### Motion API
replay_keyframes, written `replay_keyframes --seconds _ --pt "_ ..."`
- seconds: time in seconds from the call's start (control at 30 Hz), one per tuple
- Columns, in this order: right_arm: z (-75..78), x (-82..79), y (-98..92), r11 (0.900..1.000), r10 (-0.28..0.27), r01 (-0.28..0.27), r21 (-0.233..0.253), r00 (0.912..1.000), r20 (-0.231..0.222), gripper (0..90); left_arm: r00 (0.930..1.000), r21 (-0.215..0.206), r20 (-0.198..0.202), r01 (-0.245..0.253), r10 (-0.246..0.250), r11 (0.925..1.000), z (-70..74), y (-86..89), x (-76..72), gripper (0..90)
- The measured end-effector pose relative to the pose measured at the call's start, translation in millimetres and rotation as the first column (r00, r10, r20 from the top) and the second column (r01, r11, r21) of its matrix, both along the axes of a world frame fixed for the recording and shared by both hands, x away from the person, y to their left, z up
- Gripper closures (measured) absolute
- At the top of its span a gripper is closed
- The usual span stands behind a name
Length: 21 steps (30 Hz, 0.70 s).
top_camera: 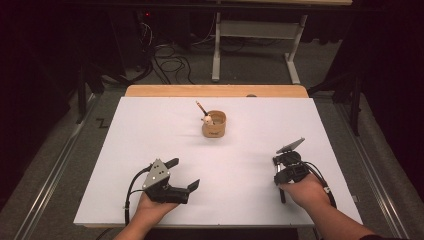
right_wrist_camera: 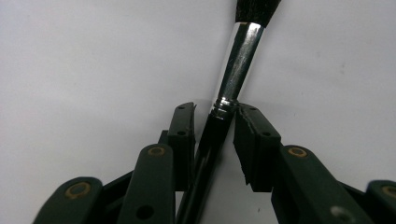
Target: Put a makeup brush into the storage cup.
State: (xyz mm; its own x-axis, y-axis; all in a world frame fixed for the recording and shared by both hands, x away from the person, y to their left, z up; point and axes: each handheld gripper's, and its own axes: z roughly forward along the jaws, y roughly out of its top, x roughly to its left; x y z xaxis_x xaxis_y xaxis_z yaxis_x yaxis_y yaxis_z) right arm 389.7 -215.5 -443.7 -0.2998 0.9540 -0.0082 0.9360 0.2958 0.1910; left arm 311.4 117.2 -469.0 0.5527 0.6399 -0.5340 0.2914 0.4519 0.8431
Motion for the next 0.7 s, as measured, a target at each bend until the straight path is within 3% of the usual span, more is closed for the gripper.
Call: replay_keyframes --seconds 0.37,0.7 --pt "-0.7 2.7 -0.6 1.0 -0.019 0.019 -0.011 0.9997 -0.014 75.5 1.0 0.001 0.003 0.001 -0.001 1.0 0.2 -0.3 -0.4 3.2" --pt "-1.5 0.7 -1.7 1.0 -0.023 0.023 -0.014 0.9997 0.006 80.1 1.0 -0.003 0.005 -0.001 0.001 1.0 0.9 0.1 -0.8 3.4"
